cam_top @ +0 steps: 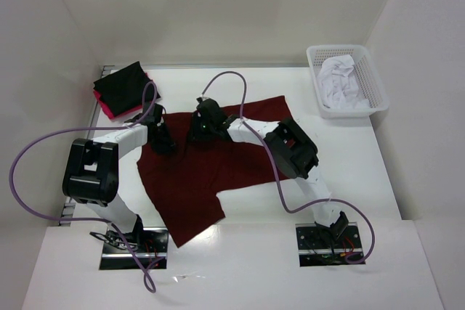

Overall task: Fold and stack the t-shirts
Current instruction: Fold the flattened tshirt in 1/3 of the way

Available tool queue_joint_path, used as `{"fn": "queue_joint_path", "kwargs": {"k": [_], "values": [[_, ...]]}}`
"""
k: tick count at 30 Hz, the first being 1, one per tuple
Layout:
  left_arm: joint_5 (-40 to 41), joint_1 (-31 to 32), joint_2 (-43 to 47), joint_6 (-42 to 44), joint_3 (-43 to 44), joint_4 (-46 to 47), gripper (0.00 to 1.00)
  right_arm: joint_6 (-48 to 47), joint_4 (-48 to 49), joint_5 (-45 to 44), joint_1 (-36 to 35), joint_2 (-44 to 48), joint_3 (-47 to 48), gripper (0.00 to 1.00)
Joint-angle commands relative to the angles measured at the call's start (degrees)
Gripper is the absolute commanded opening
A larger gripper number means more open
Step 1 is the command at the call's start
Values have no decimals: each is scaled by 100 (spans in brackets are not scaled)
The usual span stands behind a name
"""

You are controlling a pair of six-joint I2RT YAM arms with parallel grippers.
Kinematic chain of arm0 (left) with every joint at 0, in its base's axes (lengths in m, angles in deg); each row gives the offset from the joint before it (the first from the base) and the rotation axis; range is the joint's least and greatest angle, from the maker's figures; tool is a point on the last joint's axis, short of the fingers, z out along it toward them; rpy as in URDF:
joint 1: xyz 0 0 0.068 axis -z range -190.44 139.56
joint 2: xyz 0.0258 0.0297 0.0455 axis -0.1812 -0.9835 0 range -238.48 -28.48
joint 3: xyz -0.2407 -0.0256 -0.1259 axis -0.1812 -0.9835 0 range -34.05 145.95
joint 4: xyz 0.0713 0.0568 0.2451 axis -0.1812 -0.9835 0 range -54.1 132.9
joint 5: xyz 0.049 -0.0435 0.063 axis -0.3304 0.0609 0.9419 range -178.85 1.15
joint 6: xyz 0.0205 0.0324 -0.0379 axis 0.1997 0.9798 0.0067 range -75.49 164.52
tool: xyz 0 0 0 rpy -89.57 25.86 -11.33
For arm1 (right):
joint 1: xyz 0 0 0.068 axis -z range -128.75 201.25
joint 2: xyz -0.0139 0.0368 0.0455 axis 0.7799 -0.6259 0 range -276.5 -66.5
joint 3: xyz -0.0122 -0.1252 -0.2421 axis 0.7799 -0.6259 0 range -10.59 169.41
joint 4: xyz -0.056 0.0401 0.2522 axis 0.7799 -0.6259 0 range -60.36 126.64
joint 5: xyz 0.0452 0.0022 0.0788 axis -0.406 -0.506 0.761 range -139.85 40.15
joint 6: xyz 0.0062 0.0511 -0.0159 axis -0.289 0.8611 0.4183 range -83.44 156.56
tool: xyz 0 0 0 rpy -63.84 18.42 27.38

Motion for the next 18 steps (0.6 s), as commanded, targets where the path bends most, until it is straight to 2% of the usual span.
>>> {"fn": "queue_joint_path", "kwargs": {"k": [1,18], "values": [[189,27,-259,-44,-10,6,32,53,271,243,-94,202,67,39],[136,27,-365,-44,-10,6,32,229,166,296,-437,-155,603,41]]}}
